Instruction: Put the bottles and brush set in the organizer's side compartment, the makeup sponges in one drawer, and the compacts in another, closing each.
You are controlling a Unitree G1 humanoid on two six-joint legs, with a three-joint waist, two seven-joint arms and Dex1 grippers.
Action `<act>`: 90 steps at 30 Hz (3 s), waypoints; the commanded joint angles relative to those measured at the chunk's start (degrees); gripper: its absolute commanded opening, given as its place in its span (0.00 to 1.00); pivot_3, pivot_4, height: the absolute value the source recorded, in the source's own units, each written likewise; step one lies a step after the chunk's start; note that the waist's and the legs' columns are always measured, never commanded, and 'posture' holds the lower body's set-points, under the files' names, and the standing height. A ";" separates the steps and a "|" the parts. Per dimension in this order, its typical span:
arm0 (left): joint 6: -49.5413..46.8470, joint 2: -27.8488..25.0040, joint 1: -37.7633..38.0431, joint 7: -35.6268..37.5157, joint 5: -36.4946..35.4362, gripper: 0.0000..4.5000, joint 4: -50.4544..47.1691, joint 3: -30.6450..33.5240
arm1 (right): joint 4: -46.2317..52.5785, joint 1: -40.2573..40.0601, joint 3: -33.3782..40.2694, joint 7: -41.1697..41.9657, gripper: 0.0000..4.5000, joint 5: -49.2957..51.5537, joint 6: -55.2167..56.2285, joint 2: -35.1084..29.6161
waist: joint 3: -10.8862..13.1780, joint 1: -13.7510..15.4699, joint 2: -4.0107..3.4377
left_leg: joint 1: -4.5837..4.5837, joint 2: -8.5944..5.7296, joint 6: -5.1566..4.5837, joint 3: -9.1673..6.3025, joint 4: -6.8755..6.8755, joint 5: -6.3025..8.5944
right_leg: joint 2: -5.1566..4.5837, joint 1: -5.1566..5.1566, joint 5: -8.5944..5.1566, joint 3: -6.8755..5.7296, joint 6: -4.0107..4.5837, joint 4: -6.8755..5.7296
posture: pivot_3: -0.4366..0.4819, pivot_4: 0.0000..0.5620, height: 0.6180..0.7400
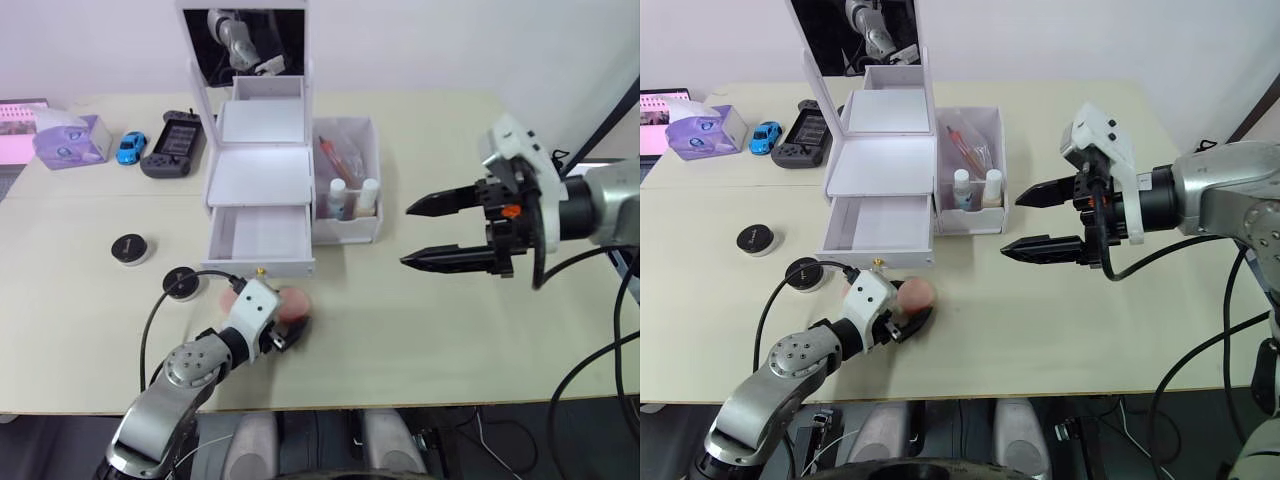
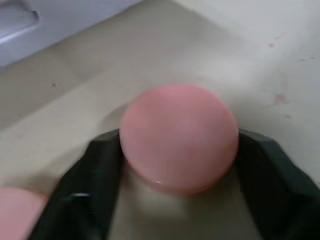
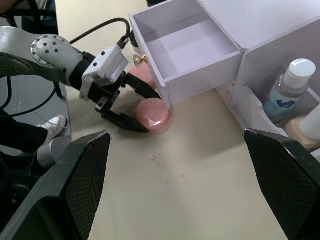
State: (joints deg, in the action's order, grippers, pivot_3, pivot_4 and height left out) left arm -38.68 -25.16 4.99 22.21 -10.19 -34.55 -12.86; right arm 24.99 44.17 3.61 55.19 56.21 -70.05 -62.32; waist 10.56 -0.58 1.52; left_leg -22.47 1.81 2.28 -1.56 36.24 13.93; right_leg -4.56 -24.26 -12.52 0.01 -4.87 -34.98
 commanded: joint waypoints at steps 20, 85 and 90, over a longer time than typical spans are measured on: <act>9.83 -16.11 12.58 27.93 -29.00 0.59 -15.43 23.66 | -0.15 -0.08 3.53 8.65 1.00 5.53 6.99 1.55 | 0.01 0.03 0.01 | -0.03 0.02 0.01 0.02 0.00 0.00 | -0.08 -0.07 -0.14 -0.02 -0.20 0.03 | 0.48 0.27 1.00; 9.48 -36.19 -27.92 41.88 -21.20 0.99 39.91 34.35 | -12.01 -16.13 13.34 7.14 1.00 -14.24 23.28 -0.02 | 0.03 -0.18 0.09 | 0.04 0.04 -0.01 0.02 0.00 -0.01 | 0.06 -0.05 -0.05 0.02 -0.07 -0.19 | 0.48 0.27 1.00; 22.04 -38.64 -24.73 44.83 -15.25 0.99 57.22 36.21 | -19.44 -22.74 17.73 2.59 1.00 -18.42 28.26 3.32 | 0.02 -0.31 0.08 | 0.06 0.05 -0.01 0.08 -0.11 -0.01 | 0.04 -0.09 -0.05 0.02 -0.07 -0.17 | 0.48 0.27 1.00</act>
State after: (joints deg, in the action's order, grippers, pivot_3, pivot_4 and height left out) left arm -21.14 -62.19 -19.80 66.03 -27.33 19.55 21.45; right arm 6.73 21.31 18.51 59.44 38.45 -43.29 -59.27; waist 10.59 -0.89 1.60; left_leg -22.40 1.86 2.27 -1.47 36.12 13.92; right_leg -4.53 -24.35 -12.57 0.03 -4.94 -35.15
